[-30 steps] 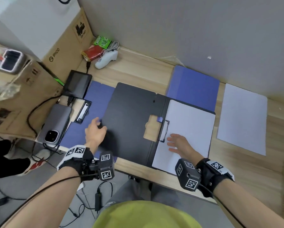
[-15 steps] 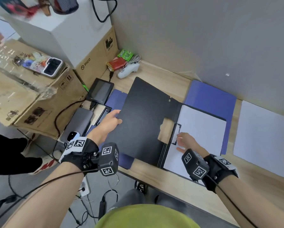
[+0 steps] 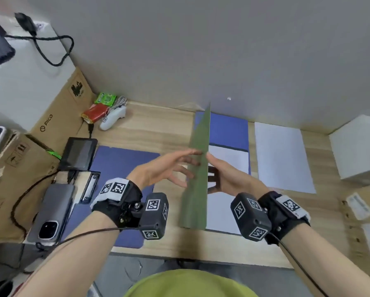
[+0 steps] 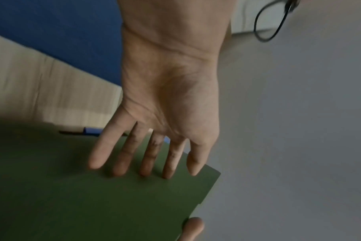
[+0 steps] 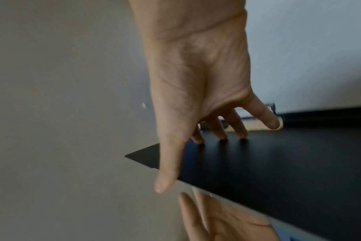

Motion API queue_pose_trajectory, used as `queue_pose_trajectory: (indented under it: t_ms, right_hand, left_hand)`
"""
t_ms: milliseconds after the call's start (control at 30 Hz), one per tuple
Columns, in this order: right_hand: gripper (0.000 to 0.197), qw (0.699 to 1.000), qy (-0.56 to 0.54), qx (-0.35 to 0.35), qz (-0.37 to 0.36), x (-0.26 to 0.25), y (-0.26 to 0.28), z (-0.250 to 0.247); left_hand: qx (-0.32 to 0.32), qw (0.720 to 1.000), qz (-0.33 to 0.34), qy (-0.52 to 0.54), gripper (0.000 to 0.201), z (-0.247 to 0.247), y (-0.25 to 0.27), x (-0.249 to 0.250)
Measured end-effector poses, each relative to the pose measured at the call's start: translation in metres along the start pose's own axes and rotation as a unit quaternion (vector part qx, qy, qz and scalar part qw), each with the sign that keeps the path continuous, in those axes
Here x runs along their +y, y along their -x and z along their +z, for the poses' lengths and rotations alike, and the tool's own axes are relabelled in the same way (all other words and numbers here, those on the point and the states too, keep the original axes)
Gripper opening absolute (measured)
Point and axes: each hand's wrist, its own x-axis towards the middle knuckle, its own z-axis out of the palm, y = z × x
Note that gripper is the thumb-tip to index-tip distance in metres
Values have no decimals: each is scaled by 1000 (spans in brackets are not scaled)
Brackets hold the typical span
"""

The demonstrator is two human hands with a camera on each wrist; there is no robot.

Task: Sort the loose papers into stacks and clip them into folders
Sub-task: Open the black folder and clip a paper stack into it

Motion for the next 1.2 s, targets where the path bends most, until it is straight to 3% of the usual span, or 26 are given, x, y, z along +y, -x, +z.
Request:
queue_pose_trajectory:
  t_ms: [133, 300, 400, 533, 667, 800, 900, 1067, 1200]
  right_hand:
    - [47, 993, -49, 110, -3, 23, 30, -47]
    - [34, 951, -72, 295, 65, 82, 53, -99]
    - [27, 922, -90, 360, 106, 123, 57, -116]
    - [13, 928, -46, 344, 138, 153, 53, -117]
    - [17, 934, -85, 318, 139, 144, 45, -111]
    - [15, 937, -101, 294, 161, 133, 37, -112]
    - [30, 932, -123, 300, 160, 132, 30, -120]
    - [5, 941, -124, 280, 143, 119, 27, -135]
    - [16, 946, -155, 254, 131, 119, 22, -152]
  left_hand:
    - [8, 999, -14, -40, 34, 24, -42, -9]
    - [114, 990, -75, -25, 29, 27, -76, -47]
    - [184, 976, -112, 7, 29, 20, -80, -73]
    - [247, 955, -159, 32, 23, 11, -76, -98]
    - [220, 951, -219, 0, 14, 16, -71, -115]
    - [184, 956, -228, -7, 27, 24, -77, -116]
    - [186, 959, -214, 12, 24, 21, -86, -104]
    - [260, 953, -150, 47, 26, 17, -111, -85]
    - [311, 940, -117, 83, 26, 20, -137, -80]
